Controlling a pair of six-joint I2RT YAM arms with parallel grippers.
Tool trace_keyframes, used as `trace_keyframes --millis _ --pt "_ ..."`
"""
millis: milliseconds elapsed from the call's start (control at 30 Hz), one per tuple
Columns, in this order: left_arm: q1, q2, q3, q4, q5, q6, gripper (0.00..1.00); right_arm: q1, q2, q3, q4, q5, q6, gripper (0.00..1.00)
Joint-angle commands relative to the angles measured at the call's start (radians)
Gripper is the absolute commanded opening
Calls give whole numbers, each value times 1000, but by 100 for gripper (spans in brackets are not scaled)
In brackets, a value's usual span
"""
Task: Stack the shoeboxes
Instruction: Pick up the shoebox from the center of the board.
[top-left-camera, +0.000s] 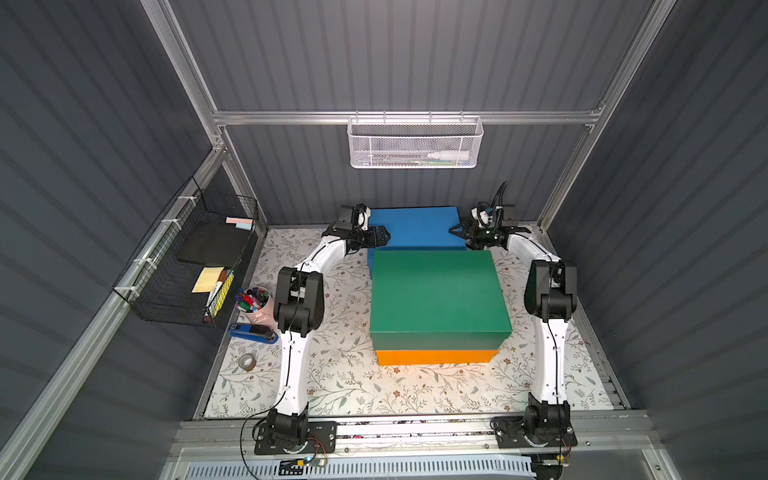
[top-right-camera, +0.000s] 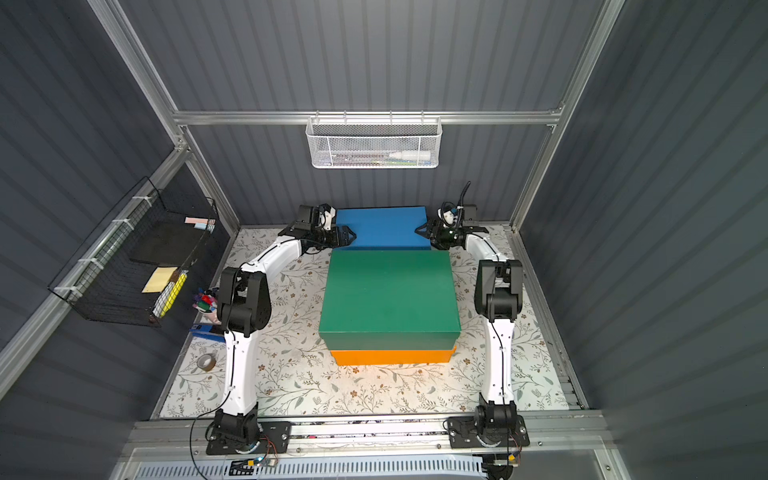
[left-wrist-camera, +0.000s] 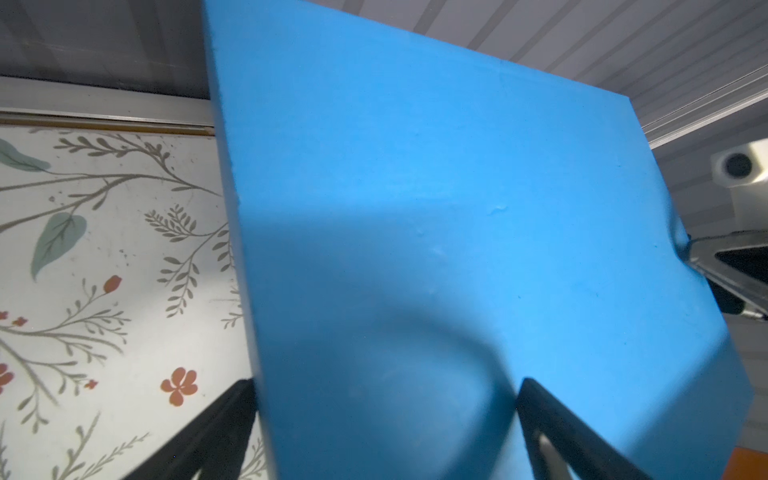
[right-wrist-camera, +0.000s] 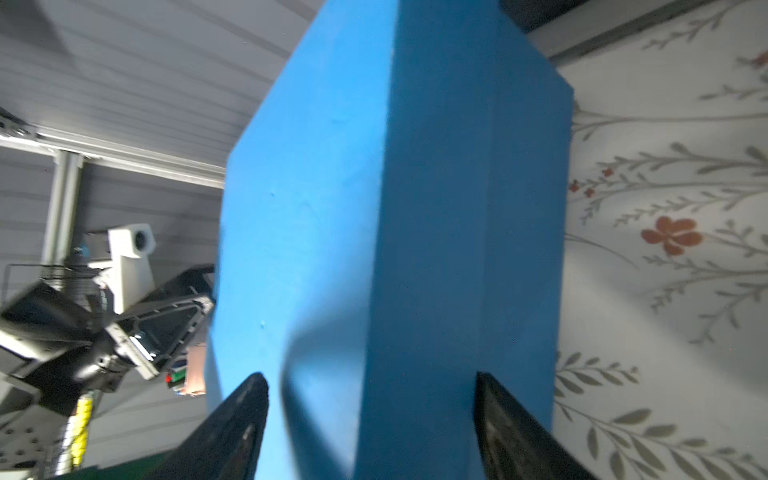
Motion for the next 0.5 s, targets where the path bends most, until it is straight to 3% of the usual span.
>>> trace_keyframes --millis 0,467 --pt "-36 -39 47 -3 77 -10 100 23 -41 35 53 -112 53 77" --pt "-39 -167 99 -6 71 -57 100 26 -160 65 72 -134 159 75"
